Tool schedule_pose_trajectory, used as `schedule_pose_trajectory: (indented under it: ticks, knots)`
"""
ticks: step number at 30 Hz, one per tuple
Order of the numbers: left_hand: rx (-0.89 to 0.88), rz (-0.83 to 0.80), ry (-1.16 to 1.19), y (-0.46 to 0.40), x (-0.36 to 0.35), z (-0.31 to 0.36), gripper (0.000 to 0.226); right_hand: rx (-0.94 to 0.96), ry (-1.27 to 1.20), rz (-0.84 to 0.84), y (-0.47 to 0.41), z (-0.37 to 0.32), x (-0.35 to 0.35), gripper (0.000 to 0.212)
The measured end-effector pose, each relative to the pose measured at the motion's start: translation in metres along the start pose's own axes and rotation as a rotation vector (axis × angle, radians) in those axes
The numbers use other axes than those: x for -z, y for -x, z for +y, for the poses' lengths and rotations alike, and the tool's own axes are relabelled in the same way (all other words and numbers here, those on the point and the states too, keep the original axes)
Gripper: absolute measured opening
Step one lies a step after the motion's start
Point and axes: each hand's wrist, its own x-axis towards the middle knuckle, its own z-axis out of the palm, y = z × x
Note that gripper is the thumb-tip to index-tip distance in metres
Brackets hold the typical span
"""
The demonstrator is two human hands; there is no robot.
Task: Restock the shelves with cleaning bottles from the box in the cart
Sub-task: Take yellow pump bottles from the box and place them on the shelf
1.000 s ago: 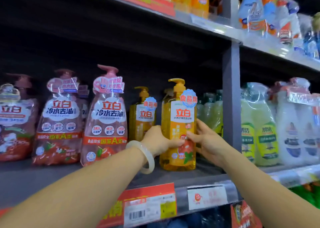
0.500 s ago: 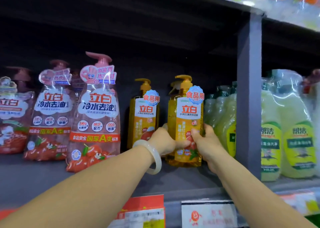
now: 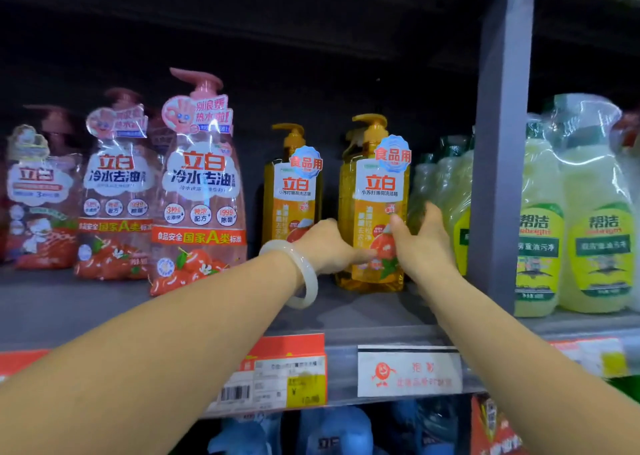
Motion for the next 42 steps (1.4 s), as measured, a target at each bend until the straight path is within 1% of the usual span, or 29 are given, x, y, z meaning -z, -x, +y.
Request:
schedule_pose_trajectory:
  ticks: [2, 4, 6, 8, 10, 11, 14, 16, 19, 22, 25, 29, 31, 34, 36, 38, 40, 42]
  knots:
    - [-0.055, 0.078, -0.102, 0.01, 0.014, 0.004, 0.058, 0.21, 0.098, 0.035, 0.014, -0.012, 0.004, 0.058]
    - [-0.135, 0.161, -0.201, 0.024, 0.033, 0.008, 0.053, 0.371, 0.185, 0.021, 0.03, -0.029, 0.004, 0.053]
    - [-0.21, 0.242, -0.3, 0.047, 0.055, 0.007, 0.049, 0.466, 0.279, -0.052, 0.049, -0.053, -0.001, 0.051]
    - [-0.26, 0.303, -0.415, 0.076, 0.081, -0.003, 0.04, 0.57, 0.383, -0.137, 0.073, -0.084, -0.015, 0.048]
    - [-0.248, 0.339, -0.526, 0.111, 0.115, -0.023, 0.032, 0.669, 0.46, -0.216, 0.107, -0.114, -0.038, 0.042]
    - [-0.221, 0.358, -0.581, 0.131, 0.135, -0.035, 0.032, 0.714, 0.497, -0.259, 0.126, -0.127, -0.054, 0.039]
    - [-0.088, 0.394, -0.762, 0.204, 0.196, -0.081, 0.037, 0.877, 0.594, -0.383, 0.196, -0.163, -0.106, 0.036]
    - [0.062, 0.354, -0.87, 0.265, 0.233, -0.112, 0.037, 0.97, 0.61, -0.47, 0.256, -0.188, -0.14, 0.039]
    - [0.325, 0.266, -0.923, 0.365, 0.284, -0.165, 0.044, 1.061, 0.585, -0.676, 0.358, -0.222, -0.194, 0.038]
    - [0.552, 0.208, -0.968, 0.467, 0.326, -0.223, 0.044, 1.15, 0.503, -0.892, 0.469, -0.248, -0.243, 0.035]
    - [0.768, 0.169, -0.961, 0.564, 0.357, -0.272, 0.046, 1.188, 0.421, -1.076, 0.574, -0.262, -0.283, 0.041]
    - [1.025, 0.136, -0.929, 0.674, 0.389, -0.325, 0.048, 1.191, 0.354, -1.316, 0.688, -0.271, -0.335, 0.029]
    - [1.099, 0.128, -0.894, 0.715, 0.401, -0.348, 0.046, 1.199, 0.342, -1.407, 0.731, -0.273, -0.359, 0.018]
    - [1.208, 0.103, -0.84, 0.764, 0.416, -0.388, 0.043, 1.183, 0.346, -1.515, 0.781, -0.272, -0.398, 0.021]
    - [1.267, 0.062, -0.808, 0.789, 0.424, -0.42, 0.042, 1.167, 0.369, -1.561, 0.809, -0.267, -0.431, 0.014]
    - [1.32, 0.044, -0.795, 0.806, 0.431, -0.452, 0.043, 1.137, 0.375, -1.594, 0.834, -0.258, -0.467, 0.016]
    - [1.373, 0.015, -0.735, 0.818, 0.437, -0.486, 0.048, 1.091, 0.382, -1.646, 0.857, -0.248, -0.502, 0.029]
    - [1.404, -0.029, -0.672, 0.825, 0.442, -0.518, 0.05, 1.043, 0.418, -1.713, 0.878, -0.237, -0.533, 0.032]
